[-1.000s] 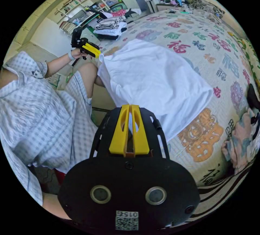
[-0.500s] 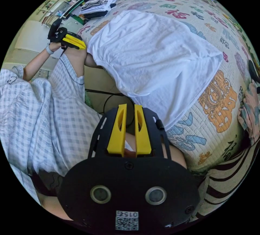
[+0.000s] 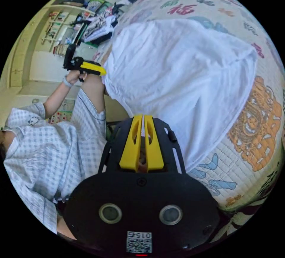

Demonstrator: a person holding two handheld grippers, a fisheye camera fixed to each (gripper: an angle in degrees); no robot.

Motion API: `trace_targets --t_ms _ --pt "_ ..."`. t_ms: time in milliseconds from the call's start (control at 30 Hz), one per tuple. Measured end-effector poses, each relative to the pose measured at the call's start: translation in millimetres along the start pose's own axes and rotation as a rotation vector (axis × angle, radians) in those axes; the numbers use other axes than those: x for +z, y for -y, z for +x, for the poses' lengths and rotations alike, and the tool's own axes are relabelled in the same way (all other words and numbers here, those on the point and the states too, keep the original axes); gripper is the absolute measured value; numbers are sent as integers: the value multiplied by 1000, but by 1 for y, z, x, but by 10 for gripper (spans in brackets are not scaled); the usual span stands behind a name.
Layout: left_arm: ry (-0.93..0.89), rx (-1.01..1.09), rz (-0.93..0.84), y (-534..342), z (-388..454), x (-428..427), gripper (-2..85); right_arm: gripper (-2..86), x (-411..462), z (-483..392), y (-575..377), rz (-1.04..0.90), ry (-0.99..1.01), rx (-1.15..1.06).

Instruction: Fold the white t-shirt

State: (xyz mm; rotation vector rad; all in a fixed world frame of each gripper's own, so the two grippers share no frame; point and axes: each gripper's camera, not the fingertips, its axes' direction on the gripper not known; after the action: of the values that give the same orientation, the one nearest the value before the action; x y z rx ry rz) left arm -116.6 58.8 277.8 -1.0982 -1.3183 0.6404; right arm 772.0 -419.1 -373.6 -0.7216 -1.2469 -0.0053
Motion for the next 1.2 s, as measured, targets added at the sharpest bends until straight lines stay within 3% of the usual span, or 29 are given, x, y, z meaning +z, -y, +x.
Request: trace_targets --t_ms 167,233,433,633,867,1200 --pt "-173 -387 428 -32 -114 -82 69 85 -104 74 -15 406 161 165" --pt "-212 -482 481 -31 -150 -86 87 120 -130 115 -8 509 189 268" --pt "-453 -701 458 -9 -240 -47 91 118 -131 190 28 493 341 439" --pt "-582 -659 589 -19 -278 -54 7 9 -130 225 33 550 481 467" --pt "-510 -520 586 -20 -297 -84 -4 -3 -146 233 33 517 356 418" --pt "-505 -529 616 18 -327 -105 8 8 -149 257 75 518 267 451"
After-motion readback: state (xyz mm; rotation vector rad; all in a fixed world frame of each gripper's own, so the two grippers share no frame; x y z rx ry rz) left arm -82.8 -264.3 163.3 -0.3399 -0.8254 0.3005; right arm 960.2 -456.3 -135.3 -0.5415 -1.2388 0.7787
